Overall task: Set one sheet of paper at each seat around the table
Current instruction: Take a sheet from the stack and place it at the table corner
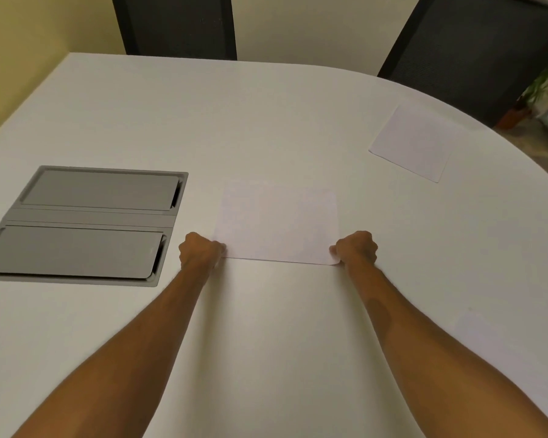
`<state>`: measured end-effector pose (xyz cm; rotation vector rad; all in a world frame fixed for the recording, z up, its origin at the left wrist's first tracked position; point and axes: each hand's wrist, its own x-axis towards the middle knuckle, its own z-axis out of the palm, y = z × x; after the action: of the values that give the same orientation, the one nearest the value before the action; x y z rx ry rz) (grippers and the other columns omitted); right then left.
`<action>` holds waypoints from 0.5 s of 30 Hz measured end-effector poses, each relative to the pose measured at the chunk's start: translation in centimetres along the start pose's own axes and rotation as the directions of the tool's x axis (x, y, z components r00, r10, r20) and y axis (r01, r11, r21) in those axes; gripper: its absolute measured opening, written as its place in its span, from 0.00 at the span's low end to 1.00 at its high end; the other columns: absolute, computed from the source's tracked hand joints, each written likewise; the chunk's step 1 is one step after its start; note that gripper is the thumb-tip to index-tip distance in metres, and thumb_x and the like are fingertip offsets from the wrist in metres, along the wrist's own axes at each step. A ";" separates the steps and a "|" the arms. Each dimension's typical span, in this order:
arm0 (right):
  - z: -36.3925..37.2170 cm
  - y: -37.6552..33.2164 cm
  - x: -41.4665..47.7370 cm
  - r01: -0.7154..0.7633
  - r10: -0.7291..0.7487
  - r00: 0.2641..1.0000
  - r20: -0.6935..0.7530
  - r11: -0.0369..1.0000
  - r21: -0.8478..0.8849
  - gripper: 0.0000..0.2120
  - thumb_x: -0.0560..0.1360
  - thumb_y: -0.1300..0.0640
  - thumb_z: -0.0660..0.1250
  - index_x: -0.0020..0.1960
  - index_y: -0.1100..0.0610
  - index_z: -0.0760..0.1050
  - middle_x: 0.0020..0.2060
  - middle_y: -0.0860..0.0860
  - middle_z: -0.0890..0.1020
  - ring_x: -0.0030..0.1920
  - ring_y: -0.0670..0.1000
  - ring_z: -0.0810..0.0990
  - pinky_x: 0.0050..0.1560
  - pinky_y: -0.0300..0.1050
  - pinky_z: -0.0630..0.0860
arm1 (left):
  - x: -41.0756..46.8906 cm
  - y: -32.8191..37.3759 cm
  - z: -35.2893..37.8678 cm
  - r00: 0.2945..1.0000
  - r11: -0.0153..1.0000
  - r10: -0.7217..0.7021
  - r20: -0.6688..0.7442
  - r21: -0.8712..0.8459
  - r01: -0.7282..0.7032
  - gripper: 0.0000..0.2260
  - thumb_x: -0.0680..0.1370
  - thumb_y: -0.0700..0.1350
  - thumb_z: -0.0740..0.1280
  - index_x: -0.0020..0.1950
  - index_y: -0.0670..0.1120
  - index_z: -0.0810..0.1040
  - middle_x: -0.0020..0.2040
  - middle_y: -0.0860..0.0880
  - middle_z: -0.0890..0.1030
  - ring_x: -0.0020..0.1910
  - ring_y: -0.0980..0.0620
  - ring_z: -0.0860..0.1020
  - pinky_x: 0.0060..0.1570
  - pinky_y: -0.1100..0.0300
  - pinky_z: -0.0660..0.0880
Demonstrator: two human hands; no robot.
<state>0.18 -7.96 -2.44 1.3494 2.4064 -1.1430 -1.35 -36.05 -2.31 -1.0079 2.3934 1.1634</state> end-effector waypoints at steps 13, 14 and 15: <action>-1.6 0.9 -0.9 0.021 -0.020 1.000 -0.022 0.999 0.042 0.07 0.73 0.63 0.72 0.51 0.63 0.81 0.50 0.59 0.84 0.50 0.61 0.83 0.51 0.50 0.80 | -0.4 -0.9 -0.8 0.996 0.987 0.019 -0.090 -0.158 -0.033 0.03 0.68 0.36 0.75 0.38 0.41 0.83 0.40 0.42 0.86 0.39 0.42 0.84 0.43 0.52 0.83; -1.8 1.0 -1.0 0.031 -0.030 0.999 -0.023 0.998 0.048 0.07 0.73 0.63 0.73 0.50 0.64 0.81 0.49 0.59 0.85 0.49 0.61 0.83 0.50 0.50 0.80 | -0.6 -1.0 -0.8 0.995 0.987 0.025 -0.093 -0.159 -0.040 0.03 0.67 0.35 0.74 0.37 0.42 0.83 0.39 0.43 0.86 0.38 0.42 0.84 0.44 0.48 0.84; -1.9 1.2 -1.1 0.041 -0.039 0.999 -0.027 0.998 0.057 0.08 0.73 0.63 0.73 0.50 0.64 0.81 0.49 0.59 0.85 0.49 0.61 0.83 0.49 0.50 0.80 | -0.8 -1.0 -0.8 0.995 0.986 0.031 -0.096 -0.162 -0.047 0.04 0.67 0.35 0.73 0.36 0.42 0.83 0.38 0.44 0.85 0.37 0.43 0.83 0.44 0.45 0.85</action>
<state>2.13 -7.07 -1.27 1.3464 2.4469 -1.2213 -0.06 -36.72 -1.92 -1.0930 2.4306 1.3760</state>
